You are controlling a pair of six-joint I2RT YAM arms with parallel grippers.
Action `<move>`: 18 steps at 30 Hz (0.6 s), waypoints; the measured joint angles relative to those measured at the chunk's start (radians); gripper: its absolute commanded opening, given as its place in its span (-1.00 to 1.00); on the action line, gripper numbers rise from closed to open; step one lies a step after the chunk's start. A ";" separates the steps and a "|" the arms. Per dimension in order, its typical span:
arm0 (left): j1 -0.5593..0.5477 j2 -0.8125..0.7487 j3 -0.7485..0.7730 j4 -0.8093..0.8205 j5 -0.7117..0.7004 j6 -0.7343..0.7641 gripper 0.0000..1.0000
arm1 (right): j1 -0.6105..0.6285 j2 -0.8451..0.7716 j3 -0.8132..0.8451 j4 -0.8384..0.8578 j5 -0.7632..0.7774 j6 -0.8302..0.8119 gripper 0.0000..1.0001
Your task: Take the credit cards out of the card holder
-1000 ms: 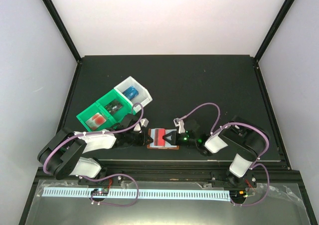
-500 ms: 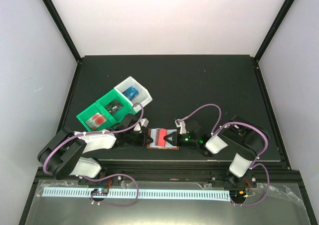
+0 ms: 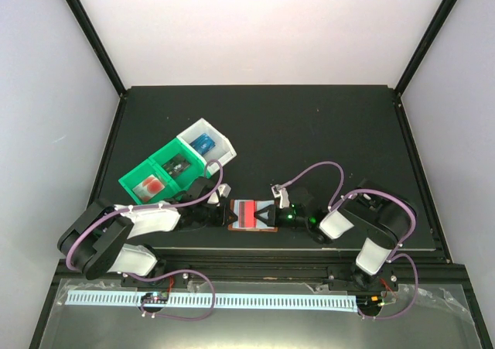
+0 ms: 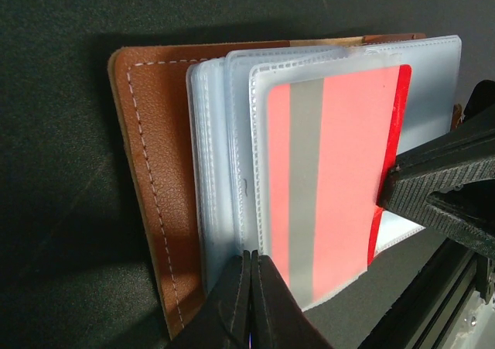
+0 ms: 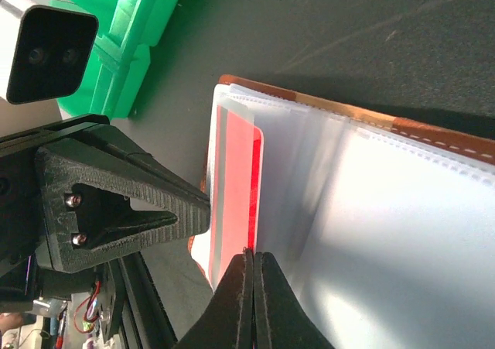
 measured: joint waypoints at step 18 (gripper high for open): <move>-0.003 -0.005 0.000 -0.004 -0.010 0.000 -0.97 | -0.016 -0.065 -0.024 -0.049 0.018 0.011 -0.98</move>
